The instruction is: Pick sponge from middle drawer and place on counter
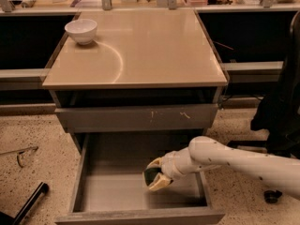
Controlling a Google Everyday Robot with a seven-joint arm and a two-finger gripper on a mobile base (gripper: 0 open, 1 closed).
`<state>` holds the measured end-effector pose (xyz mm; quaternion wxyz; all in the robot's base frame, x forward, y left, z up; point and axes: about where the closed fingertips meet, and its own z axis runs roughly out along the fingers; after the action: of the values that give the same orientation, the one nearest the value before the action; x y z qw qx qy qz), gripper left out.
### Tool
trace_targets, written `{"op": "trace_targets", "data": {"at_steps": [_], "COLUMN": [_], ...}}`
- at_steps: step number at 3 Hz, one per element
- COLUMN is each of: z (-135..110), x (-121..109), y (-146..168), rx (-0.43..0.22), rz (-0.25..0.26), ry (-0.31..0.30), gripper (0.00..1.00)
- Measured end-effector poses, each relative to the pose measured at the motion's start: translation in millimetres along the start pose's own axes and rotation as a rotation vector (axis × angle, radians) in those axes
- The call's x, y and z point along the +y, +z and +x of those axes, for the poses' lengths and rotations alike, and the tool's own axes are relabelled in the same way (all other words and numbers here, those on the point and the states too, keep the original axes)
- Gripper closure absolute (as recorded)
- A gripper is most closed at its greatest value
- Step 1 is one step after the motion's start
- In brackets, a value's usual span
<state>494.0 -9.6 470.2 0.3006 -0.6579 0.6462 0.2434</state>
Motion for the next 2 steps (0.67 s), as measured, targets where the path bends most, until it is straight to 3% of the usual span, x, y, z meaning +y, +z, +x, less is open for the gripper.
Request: {"op": "trace_targets", "data": {"at_steps": [1, 2], "z": [-56.3, -64.0], "x": [1.9, -1.6], "y": [-59.3, -68.2], "rx": [0.002, 0.010], "rz": [0.090, 0.106], "ry": [-0.090, -0.107], "gripper": [1.00, 1.00]}}
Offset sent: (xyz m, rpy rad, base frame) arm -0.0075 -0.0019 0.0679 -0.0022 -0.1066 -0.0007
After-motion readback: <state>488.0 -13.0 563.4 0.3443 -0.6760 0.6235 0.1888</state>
